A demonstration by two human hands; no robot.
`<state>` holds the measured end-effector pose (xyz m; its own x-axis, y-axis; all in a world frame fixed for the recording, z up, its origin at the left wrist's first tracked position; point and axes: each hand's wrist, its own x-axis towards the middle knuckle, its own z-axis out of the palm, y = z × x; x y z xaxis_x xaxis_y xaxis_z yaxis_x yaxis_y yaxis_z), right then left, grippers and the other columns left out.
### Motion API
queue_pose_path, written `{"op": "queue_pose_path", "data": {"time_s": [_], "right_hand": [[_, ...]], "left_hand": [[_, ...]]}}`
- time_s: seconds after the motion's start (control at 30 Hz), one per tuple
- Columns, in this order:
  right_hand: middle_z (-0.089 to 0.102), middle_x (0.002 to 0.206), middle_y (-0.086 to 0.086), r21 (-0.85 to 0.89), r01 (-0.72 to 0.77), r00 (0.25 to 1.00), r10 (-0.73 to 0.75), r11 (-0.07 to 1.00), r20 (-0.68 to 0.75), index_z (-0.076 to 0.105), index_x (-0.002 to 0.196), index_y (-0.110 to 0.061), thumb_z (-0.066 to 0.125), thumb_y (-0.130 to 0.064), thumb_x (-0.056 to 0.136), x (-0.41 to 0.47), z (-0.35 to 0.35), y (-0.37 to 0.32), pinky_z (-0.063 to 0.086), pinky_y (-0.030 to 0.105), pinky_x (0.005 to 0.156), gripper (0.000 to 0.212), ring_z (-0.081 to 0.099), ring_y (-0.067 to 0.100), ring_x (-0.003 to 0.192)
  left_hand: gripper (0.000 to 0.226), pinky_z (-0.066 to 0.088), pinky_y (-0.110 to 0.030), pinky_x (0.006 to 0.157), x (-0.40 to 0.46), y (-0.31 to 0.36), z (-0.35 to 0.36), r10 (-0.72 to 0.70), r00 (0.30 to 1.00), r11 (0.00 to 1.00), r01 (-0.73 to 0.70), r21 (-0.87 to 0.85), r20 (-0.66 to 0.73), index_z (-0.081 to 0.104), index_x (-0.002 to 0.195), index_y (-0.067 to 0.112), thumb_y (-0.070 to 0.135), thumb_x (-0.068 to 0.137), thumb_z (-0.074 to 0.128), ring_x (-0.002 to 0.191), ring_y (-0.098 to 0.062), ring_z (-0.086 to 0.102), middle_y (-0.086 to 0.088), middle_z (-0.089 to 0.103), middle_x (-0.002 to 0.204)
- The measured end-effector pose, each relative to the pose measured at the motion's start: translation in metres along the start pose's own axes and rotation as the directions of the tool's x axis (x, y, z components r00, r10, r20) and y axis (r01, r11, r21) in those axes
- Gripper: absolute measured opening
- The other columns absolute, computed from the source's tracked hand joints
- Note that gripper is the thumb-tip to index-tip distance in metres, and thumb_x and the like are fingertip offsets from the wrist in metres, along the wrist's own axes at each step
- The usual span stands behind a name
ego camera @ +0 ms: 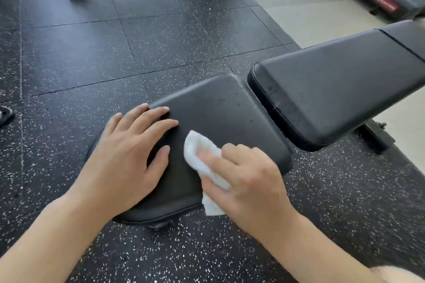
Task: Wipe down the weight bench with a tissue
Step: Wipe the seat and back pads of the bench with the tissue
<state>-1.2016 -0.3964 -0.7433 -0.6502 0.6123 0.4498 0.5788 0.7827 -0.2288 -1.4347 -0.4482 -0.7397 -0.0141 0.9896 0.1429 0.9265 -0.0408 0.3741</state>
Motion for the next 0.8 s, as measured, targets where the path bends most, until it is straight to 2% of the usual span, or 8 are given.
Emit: {"op": "queue_pose_path", "data": {"time_s": [0.13, 0.2, 0.37, 0.5, 0.6, 0.67, 0.73, 0.8], "right_hand": [[0.027, 0.067, -0.004, -0.26, -0.352, 0.935, 0.348, 0.899, -0.062, 0.072, 0.109, -0.029, 0.057, -0.033, 0.094, 0.002, -0.028, 0.073, 0.029, 0.032, 0.058, 0.022, 0.033, 0.02, 0.061], [0.03, 0.066, -0.004, -0.192, -0.473, 0.881, 0.458, 0.86, -0.12, 0.071, 0.096, -0.023, 0.061, -0.029, 0.092, 0.003, -0.034, 0.079, 0.029, 0.031, 0.057, 0.013, 0.036, 0.022, 0.059], [0.038, 0.072, -0.006, -0.112, -0.182, 0.983, 0.177, 0.977, -0.054, 0.073, 0.105, -0.023, 0.063, -0.032, 0.09, 0.001, -0.009, 0.005, 0.036, 0.039, 0.057, 0.021, 0.04, 0.022, 0.062], [0.045, 0.075, -0.002, -0.087, -0.009, 1.0, 0.01, 0.996, 0.014, 0.069, 0.107, -0.021, 0.061, -0.035, 0.091, 0.0, 0.004, -0.013, 0.032, 0.039, 0.056, 0.023, 0.041, 0.023, 0.064], [0.047, 0.077, 0.0, -0.396, -0.144, 0.98, 0.186, 0.907, 0.072, 0.057, 0.134, -0.028, 0.042, -0.034, 0.088, 0.019, -0.009, 0.033, 0.041, 0.04, 0.057, 0.048, 0.042, 0.026, 0.064], [0.039, 0.075, -0.002, -0.531, -0.322, 0.922, 0.387, 0.784, 0.013, 0.049, 0.14, -0.036, 0.034, -0.037, 0.082, 0.024, -0.02, 0.068, 0.03, 0.033, 0.057, 0.06, 0.036, 0.023, 0.066], [0.036, 0.076, -0.002, -0.532, -0.415, 0.877, 0.481, 0.738, -0.018, 0.045, 0.144, -0.039, 0.033, -0.04, 0.087, 0.024, -0.022, 0.078, 0.02, 0.03, 0.061, 0.059, 0.034, 0.019, 0.069], [0.036, 0.076, -0.007, -0.376, -0.337, 0.935, 0.354, 0.863, -0.024, 0.059, 0.137, -0.029, 0.045, -0.037, 0.092, 0.024, -0.011, 0.05, 0.027, 0.032, 0.062, 0.047, 0.033, 0.018, 0.067]], "left_hand": [[0.052, 0.025, -0.058, 0.122, 0.006, 0.017, 0.005, 0.084, 0.996, 0.996, -0.084, -0.014, 0.026, 0.064, 0.138, 0.023, 0.043, 0.094, 0.045, 0.149, -0.024, 0.039, 0.005, 0.051, 0.154], [0.052, 0.025, -0.059, 0.122, 0.006, 0.023, 0.009, 0.105, 0.994, 0.994, -0.104, -0.025, 0.029, 0.064, 0.138, 0.024, 0.043, 0.094, 0.045, 0.149, -0.023, 0.039, 0.007, 0.052, 0.153], [0.044, 0.028, -0.057, 0.121, 0.009, 0.021, 0.013, 0.105, 0.994, 0.993, -0.106, -0.056, -0.027, 0.067, 0.133, 0.027, 0.038, 0.094, 0.05, 0.146, -0.02, 0.043, 0.01, 0.055, 0.149], [0.039, 0.035, -0.057, 0.117, 0.01, 0.014, 0.015, 0.099, 0.991, 0.983, -0.111, -0.148, -0.085, 0.07, 0.125, 0.023, 0.033, 0.095, 0.047, 0.14, -0.02, 0.049, 0.009, 0.059, 0.144], [0.043, 0.033, -0.049, 0.121, 0.006, 0.002, 0.011, 0.132, 0.989, 0.982, -0.139, -0.131, -0.06, 0.069, 0.13, 0.026, 0.037, 0.095, 0.046, 0.141, -0.02, 0.047, 0.01, 0.056, 0.147], [0.045, 0.027, -0.038, 0.124, 0.002, -0.011, 0.004, 0.126, 0.991, 0.986, -0.129, -0.107, -0.036, 0.066, 0.134, 0.029, 0.044, 0.095, 0.047, 0.143, -0.019, 0.044, 0.013, 0.052, 0.15], [0.048, 0.02, -0.028, 0.123, -0.001, -0.022, -0.001, 0.078, 0.996, 0.992, -0.081, -0.093, -0.034, 0.065, 0.135, 0.031, 0.049, 0.094, 0.048, 0.143, -0.017, 0.041, 0.015, 0.05, 0.151], [0.049, 0.019, -0.027, 0.123, -0.005, -0.027, -0.003, 0.039, 0.998, 0.995, -0.044, -0.092, -0.049, 0.064, 0.136, 0.032, 0.05, 0.094, 0.048, 0.143, -0.016, 0.041, 0.016, 0.049, 0.151]]}}
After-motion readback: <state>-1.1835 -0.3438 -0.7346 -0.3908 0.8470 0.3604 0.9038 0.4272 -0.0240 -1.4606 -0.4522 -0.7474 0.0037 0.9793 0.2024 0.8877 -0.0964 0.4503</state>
